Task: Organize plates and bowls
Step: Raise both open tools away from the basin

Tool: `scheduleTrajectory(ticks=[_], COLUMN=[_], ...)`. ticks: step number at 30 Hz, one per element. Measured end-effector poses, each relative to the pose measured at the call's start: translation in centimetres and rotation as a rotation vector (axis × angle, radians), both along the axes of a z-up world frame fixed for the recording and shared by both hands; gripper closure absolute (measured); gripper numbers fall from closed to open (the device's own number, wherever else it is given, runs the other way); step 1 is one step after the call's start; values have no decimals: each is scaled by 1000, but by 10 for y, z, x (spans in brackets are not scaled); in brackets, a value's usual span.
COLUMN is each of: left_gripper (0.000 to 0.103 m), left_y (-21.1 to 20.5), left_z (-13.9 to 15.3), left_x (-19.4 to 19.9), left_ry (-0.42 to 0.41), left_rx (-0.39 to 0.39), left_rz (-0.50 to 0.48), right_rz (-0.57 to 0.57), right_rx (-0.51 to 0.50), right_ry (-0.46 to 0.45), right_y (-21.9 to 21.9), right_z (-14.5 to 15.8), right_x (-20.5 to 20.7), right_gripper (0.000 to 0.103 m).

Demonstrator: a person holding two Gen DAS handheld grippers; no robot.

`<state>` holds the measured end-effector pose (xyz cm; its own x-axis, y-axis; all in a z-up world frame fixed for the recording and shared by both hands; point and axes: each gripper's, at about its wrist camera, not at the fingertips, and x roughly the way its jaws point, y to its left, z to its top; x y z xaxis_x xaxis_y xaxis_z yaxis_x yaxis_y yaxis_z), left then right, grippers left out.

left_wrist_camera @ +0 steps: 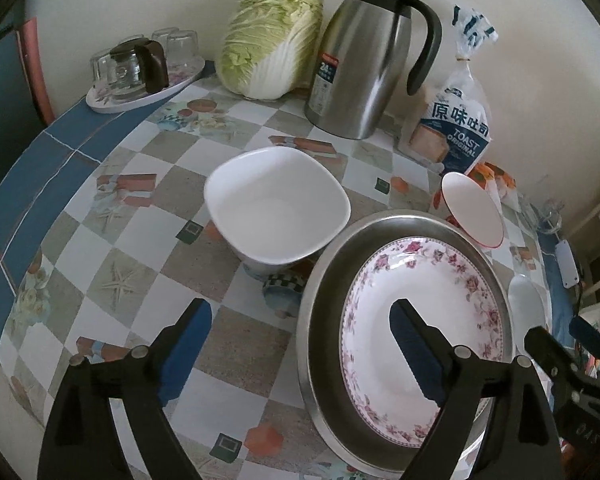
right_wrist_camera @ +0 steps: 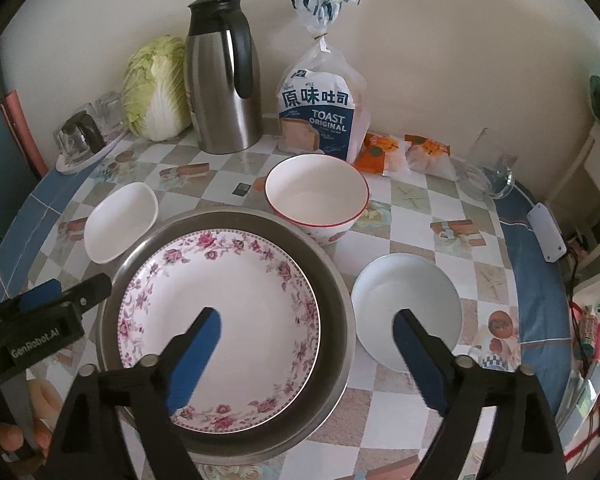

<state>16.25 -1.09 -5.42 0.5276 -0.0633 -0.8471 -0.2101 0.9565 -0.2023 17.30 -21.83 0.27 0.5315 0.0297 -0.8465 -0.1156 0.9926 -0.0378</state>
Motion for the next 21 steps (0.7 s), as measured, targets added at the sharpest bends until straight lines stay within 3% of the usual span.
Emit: scheduleTrajectory(ticks=[3, 21], left_gripper=[11, 6], left_y=[-1, 6], left_z=[0, 2], left_x=[0, -1], left_ry=[-1, -27], left_rx=[-1, 27], left_rz=[1, 17], right_rz=[10, 12], right_rx=[2, 65], right_ry=[-7, -17], right_y=[2, -2], right_z=[0, -1], right_x=[-1, 0], right_gripper=[0, 0])
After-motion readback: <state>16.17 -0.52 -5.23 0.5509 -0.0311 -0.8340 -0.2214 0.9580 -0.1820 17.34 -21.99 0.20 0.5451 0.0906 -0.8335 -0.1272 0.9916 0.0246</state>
